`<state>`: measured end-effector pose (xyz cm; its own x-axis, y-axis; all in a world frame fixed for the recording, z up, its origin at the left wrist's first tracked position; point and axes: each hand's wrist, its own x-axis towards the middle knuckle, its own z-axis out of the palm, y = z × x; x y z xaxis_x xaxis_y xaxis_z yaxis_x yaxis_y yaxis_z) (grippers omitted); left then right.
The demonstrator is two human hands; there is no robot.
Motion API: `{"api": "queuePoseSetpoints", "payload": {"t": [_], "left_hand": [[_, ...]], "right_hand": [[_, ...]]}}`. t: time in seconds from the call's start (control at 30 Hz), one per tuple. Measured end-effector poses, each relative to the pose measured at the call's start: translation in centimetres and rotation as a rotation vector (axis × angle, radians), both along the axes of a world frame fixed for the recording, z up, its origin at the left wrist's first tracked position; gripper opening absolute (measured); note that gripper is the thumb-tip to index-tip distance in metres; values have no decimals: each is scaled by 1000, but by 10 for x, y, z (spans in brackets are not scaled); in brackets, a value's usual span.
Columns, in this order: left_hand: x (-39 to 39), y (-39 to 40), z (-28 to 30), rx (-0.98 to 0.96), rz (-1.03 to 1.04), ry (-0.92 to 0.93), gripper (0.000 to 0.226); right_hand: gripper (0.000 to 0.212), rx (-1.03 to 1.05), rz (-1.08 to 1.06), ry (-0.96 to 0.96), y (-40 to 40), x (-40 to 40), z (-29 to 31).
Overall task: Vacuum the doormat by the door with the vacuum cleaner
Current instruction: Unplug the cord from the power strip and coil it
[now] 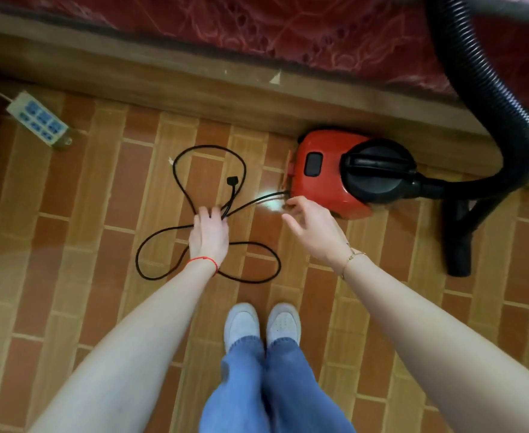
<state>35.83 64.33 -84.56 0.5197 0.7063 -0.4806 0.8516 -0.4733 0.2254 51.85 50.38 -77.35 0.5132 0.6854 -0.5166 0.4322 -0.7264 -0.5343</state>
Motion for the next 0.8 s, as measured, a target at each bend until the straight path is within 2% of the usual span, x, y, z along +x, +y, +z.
{"api": "queuePoseSetpoints", "payload": {"t": [0.27,0.47,0.6,0.8], "left_hand": [[-11,10,-98,45,-94,41,54],[-5,18,-141,-54,18,134,67],[-3,28,-158,-34,81,113,54],[0,39,-153,-31,-73,204,27]], "right_hand": [[33,118,-8,14,15,-4,-77],[34,115,50,31,29,-7,-117],[33,117,58,32,34,-4,-129],[30,118,28,37,37,2,-126]]}}
